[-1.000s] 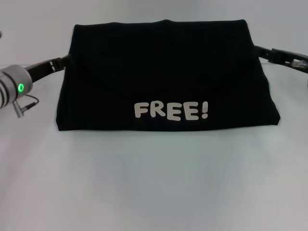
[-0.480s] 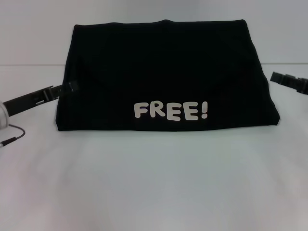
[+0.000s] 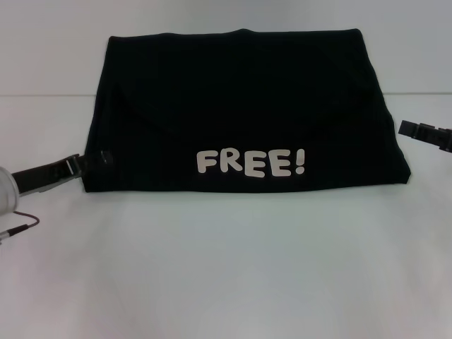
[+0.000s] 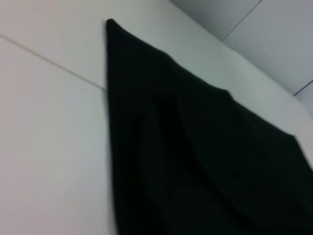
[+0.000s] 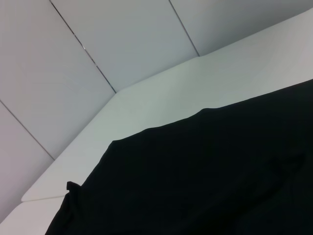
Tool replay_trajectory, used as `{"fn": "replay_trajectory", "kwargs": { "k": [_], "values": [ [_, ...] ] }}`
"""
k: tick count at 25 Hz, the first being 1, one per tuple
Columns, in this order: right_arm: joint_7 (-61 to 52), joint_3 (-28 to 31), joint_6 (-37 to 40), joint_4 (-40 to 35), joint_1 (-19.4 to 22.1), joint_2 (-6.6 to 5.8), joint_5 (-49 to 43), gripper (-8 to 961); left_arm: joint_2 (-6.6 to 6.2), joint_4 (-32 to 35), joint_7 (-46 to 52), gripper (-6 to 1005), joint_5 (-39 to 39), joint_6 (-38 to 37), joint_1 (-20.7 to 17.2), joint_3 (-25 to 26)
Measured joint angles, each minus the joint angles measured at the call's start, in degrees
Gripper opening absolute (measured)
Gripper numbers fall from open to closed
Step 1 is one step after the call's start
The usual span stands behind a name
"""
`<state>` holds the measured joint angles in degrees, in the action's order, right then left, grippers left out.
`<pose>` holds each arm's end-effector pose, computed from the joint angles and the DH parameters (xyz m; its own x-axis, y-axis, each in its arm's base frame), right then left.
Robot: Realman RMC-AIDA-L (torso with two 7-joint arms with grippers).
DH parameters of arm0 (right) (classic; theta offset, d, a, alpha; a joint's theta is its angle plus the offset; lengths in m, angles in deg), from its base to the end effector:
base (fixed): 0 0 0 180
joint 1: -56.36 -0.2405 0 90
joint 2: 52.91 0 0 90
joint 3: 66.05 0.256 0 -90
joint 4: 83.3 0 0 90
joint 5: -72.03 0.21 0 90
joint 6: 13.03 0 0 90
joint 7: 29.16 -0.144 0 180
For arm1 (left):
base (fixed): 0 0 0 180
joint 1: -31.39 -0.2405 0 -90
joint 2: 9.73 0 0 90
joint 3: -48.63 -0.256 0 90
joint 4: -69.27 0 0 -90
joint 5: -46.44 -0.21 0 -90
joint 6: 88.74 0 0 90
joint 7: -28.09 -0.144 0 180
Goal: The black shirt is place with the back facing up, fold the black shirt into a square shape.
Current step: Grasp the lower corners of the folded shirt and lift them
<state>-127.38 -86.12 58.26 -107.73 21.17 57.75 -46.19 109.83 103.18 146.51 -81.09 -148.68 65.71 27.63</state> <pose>0.3210 0.3843 0.0614 0.3986 -0.5756 -0.7140 -0.8973 -0.4056 -0.1740 -0.3329 0.3800 0.0236 0.1596 0.6861 0.7097 0.9870 -0.0961 -0.1290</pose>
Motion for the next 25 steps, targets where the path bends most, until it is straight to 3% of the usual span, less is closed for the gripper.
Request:
{"fn": "replay_trajectory", "kwargs": {
  "k": [7, 24, 25],
  "values": [
    [-0.1, -0.7, -0.5, 0.0, -0.7, 0.15, 0.0, 635, 0.76, -0.7, -0.9, 781, 0.0, 5.0, 0.1, -3.2],
    [-0.3, -0.8, -1.2, 0.0, -0.5, 0.28, 0.0, 637, 1.11, -0.5, -3.7, 778, 0.0, 4.5, -0.1, -5.4],
    [-0.3, -0.8, -1.2, 0.0, -0.5, 0.28, 0.0, 637, 1.1, -0.4, -4.0, 736, 0.0, 4.6, -0.2, -5.4]
  ]
}}
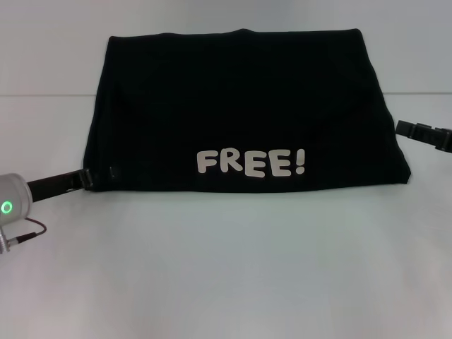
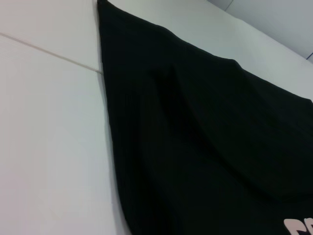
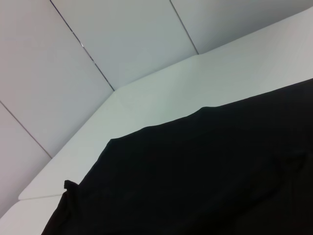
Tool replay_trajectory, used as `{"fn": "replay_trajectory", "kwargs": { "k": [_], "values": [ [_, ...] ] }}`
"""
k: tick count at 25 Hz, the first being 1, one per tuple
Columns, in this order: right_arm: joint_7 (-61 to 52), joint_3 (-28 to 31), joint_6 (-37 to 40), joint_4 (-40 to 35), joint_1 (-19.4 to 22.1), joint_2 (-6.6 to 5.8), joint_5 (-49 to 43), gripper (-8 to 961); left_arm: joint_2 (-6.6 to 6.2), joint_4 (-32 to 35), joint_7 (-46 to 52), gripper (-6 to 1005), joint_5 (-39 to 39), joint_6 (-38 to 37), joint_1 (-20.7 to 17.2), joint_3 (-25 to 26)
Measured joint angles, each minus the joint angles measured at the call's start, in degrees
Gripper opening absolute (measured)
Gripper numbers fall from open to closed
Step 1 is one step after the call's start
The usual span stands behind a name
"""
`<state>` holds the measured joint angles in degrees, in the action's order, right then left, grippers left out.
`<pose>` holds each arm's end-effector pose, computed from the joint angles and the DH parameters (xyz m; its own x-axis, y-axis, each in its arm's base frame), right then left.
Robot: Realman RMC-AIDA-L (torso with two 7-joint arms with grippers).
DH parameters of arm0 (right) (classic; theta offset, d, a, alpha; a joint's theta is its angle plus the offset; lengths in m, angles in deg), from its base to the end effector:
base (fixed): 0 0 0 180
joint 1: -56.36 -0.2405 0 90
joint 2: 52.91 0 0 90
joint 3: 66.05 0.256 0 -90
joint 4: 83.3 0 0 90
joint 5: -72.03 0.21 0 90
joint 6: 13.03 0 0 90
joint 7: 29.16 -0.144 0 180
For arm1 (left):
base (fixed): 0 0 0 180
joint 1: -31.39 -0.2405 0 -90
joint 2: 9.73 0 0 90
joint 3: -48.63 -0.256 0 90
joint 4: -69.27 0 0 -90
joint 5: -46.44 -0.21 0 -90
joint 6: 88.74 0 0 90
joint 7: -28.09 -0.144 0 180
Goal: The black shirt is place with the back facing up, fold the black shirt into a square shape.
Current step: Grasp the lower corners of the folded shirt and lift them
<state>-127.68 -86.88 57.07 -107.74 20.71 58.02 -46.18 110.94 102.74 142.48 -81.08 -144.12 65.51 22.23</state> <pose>0.3192 0.3876 0.0584 0.4031 -0.5794 -0.7084 -0.8975 -0.4017 -0.1822 -0.3321 0.3808 0.0071 0.2752 0.7007 0.6583 0.9588 -0.1500 -0.2412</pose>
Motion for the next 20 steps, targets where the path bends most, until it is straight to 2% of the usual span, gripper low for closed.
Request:
{"fn": "replay_trajectory", "kwargs": {
  "k": [4, 12, 17, 20],
  "values": [
    [0.0, 0.1, 0.0, 0.0, 0.0, -0.04, 0.1, 634, 0.0, 0.1, -0.4, 570, -0.4, 0.4, -0.1, 0.0],
    [-0.5, -0.8, 0.0, 0.0, 0.0, -0.46, 0.0, 630, 0.0, 0.1, -0.8, 332, -1.7, 1.3, 0.2, -0.1],
    [-2.8, -4.2, -0.9, -0.2, 0.1, -1.54, -0.6, 626, 0.0, 0.0, -1.0, 135, -1.7, 1.5, 0.3, -0.5],
    [-7.0, -7.1, -2.8, -2.0, -0.3, -2.19, -4.0, 622, 0.0, 0.0, -1.0, 67, -1.7, 1.6, 0.3, -0.7]
  ]
}}
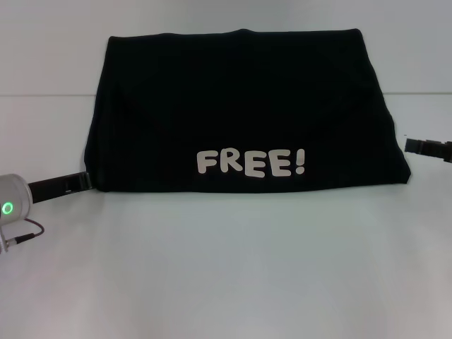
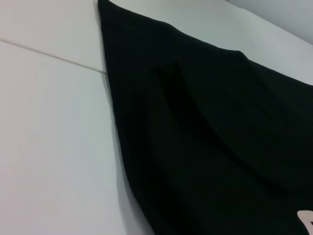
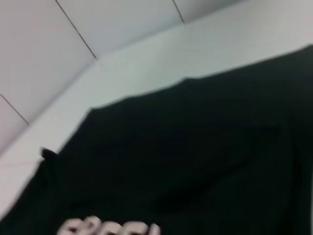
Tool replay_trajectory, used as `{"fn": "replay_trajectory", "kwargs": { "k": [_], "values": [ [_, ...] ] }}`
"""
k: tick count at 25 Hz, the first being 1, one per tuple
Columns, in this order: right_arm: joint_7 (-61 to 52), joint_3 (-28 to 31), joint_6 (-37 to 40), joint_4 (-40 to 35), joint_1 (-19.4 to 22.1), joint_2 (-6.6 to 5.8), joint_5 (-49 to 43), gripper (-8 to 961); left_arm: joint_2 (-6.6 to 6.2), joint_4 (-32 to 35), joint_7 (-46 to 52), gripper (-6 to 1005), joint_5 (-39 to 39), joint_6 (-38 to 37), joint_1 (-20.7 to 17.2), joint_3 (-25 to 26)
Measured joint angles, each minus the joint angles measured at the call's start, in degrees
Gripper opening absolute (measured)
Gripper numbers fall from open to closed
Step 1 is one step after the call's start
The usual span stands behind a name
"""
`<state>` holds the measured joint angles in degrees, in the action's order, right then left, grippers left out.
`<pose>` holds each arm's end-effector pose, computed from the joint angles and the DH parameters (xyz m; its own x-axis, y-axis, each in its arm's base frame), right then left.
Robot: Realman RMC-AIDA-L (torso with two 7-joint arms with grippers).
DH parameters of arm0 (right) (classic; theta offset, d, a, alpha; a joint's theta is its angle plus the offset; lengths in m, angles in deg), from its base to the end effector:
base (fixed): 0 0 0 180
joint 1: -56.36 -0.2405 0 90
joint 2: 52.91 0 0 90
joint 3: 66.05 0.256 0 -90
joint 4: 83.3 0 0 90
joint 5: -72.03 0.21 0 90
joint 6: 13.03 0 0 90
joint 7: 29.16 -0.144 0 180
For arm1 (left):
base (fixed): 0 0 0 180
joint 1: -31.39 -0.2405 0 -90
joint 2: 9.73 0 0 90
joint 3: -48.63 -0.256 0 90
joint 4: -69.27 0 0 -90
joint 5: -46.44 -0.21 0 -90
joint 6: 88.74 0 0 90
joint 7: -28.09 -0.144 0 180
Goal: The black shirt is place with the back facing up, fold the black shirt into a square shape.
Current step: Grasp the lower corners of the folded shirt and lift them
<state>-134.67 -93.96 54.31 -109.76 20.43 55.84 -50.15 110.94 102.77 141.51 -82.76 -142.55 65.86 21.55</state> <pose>0.3282 0.3924 0.0678 0.4405 -0.6597 -0.6089 -0.8960 -0.3652 -0.2525 -0.3340 0.3826 0.0063 0.3191 0.7043 0.6341 0.9422 -0.1636 -0.2925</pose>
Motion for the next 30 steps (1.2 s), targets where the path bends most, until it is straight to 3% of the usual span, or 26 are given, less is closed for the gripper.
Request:
{"fn": "replay_trajectory", "kwargs": {
  "k": [3, 7, 21, 28, 30],
  "values": [
    [-3.8, -1.7, -1.9, -2.2, -0.7, -0.11, -4.5, 620, -0.23, 0.6, 0.3, -2, 0.0, -0.9, 0.0, 0.0],
    [-5.7, -2.5, -2.8, -3.0, -1.9, -0.02, -8.0, 617, -0.46, 1.5, 0.5, -1, -0.4, -2.8, -0.2, 0.0],
    [-4.1, -6.9, -11.3, -1.5, -3.5, 3.24, -9.5, 606, -0.62, 2.0, 1.3, -2, -2.2, -3.4, 0.1, 0.1],
    [-3.0, -8.3, -15.3, 0.2, -4.4, 4.15, -9.5, 600, -0.62, 2.0, 1.2, -2, -2.2, -3.4, 0.2, 0.1],
    [-2.6, -8.8, -16.3, 1.1, -4.8, 4.27, -9.5, 542, -0.62, 2.0, 1.2, -1, -2.2, -3.4, 0.3, 0.1]
  ]
}}
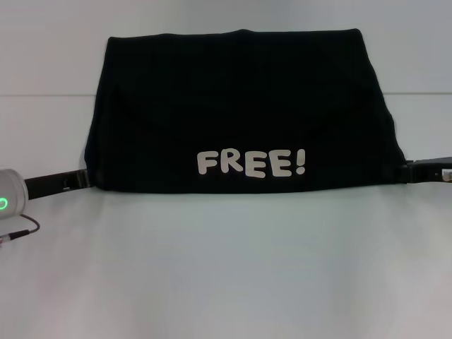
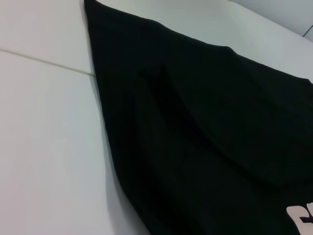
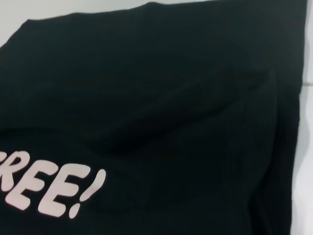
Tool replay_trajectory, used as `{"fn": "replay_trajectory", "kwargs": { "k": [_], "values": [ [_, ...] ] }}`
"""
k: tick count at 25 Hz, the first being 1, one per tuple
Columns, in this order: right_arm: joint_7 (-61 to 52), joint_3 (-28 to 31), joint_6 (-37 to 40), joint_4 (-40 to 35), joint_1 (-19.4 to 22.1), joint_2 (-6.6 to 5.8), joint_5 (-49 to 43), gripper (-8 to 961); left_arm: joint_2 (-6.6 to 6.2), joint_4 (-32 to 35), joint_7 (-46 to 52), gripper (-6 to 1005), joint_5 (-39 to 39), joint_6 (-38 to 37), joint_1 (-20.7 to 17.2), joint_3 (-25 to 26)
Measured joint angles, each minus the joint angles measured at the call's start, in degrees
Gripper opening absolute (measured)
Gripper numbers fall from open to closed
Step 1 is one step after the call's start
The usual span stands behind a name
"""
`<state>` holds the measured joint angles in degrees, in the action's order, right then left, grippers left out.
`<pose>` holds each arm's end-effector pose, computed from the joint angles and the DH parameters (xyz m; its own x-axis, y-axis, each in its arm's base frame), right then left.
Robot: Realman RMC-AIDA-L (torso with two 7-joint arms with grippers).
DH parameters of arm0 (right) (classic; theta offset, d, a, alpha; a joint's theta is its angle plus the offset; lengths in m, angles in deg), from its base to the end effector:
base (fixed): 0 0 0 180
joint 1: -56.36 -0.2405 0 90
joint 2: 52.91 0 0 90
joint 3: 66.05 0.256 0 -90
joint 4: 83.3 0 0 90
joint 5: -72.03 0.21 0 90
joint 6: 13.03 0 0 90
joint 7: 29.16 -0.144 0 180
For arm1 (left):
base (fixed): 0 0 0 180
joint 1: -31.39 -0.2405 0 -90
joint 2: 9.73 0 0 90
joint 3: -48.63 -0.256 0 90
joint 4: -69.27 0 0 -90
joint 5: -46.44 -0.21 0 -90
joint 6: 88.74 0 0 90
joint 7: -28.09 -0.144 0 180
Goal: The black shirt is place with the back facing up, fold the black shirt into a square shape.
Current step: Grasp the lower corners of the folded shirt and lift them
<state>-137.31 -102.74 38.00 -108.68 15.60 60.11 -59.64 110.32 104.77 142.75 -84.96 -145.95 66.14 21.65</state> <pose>0.3220 0.4147 0.0212 0.5702 -0.7030 -0.4251 -0.8029 -0.3674 -0.4694 -0.3298 0.3837 0.0147 0.3448 0.7149 0.6083 0.9343 -0.1991 -0.2956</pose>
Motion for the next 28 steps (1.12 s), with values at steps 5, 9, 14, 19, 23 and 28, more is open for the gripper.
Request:
{"fn": "replay_trajectory", "kwargs": {
  "k": [5, 9, 14, 19, 23, 28],
  "values": [
    [0.5, 0.1, -0.1, -0.6, 0.3, 0.57, 0.5, 414, 0.0, -0.1, 0.0, 0, 0.0, 0.0, 0.2, 0.0],
    [0.7, 0.4, 1.0, -1.1, 0.8, 0.48, 0.7, 330, 0.0, -0.1, 0.0, 0, 0.0, 0.0, 0.2, 0.0],
    [0.7, 0.4, 1.4, -1.1, 1.2, 0.23, 0.7, 225, 0.0, -0.2, 0.0, -1, 0.1, 0.1, 0.1, 0.1],
    [2.5, 2.4, 5.3, -1.8, 2.5, -0.14, 1.6, 33, 0.2, 1.2, 1.8, -1, 0.2, -1.6, -0.9, 0.2],
    [4.5, 5.1, 11.0, -3.9, 5.5, -0.22, 3.6, 33, 0.35, 4.4, 3.2, 1, 0.7, -6.1, -3.1, 0.7],
    [5.5, 7.8, 20.4, -8.0, 11.0, 0.1, 6.7, 32, -0.12, 7.2, 3.6, 0, 0.5, -15.4, -5.5, 3.1]
  ]
}}
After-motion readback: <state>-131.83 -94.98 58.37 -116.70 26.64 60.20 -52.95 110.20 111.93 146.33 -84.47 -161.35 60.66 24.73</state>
